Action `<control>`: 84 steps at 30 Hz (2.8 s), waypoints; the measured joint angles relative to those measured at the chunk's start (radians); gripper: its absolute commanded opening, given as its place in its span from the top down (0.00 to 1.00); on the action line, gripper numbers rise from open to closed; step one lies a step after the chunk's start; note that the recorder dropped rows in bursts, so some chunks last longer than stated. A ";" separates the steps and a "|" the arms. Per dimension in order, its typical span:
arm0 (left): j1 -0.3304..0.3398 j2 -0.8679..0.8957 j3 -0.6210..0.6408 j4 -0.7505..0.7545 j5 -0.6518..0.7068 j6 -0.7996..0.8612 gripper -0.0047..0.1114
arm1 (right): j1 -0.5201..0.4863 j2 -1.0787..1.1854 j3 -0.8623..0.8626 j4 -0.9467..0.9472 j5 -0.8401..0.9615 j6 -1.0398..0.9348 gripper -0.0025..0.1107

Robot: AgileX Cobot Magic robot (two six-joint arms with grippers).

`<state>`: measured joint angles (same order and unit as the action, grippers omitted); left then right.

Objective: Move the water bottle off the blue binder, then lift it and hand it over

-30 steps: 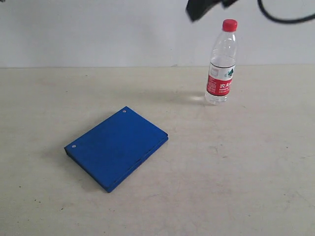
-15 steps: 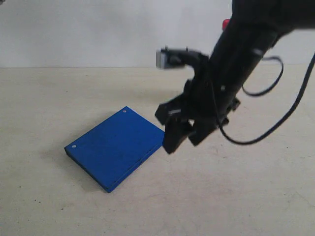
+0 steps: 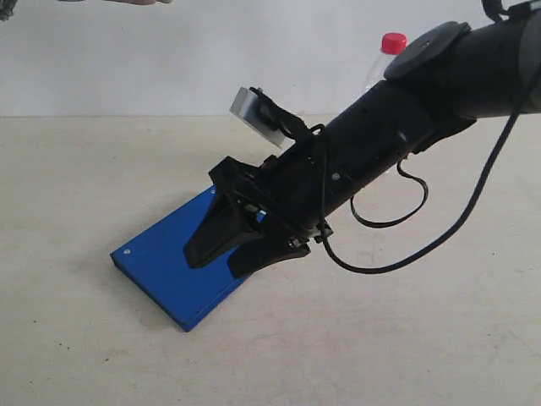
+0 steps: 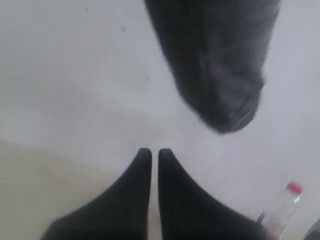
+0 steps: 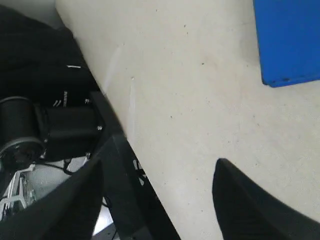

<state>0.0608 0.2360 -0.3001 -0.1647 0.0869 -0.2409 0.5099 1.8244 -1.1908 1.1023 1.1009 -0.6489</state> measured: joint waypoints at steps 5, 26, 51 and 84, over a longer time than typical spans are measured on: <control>0.000 0.376 -0.036 -0.002 0.053 0.084 0.92 | 0.000 0.056 0.001 0.006 -0.092 0.017 0.48; -0.075 1.405 -0.564 -0.773 0.494 1.114 0.46 | 0.000 0.210 -0.003 0.051 -0.401 0.129 0.48; -0.075 1.768 -0.759 -0.867 0.534 1.245 0.37 | 0.000 0.210 -0.003 0.123 -0.498 0.282 0.48; -0.061 1.768 -0.769 -0.858 0.631 1.309 0.37 | -0.011 0.288 0.005 0.227 -0.365 -0.030 0.48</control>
<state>0.0000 2.0042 -1.0690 -1.0228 0.7183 1.0679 0.4984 2.1120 -1.1857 1.3298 0.7356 -0.6788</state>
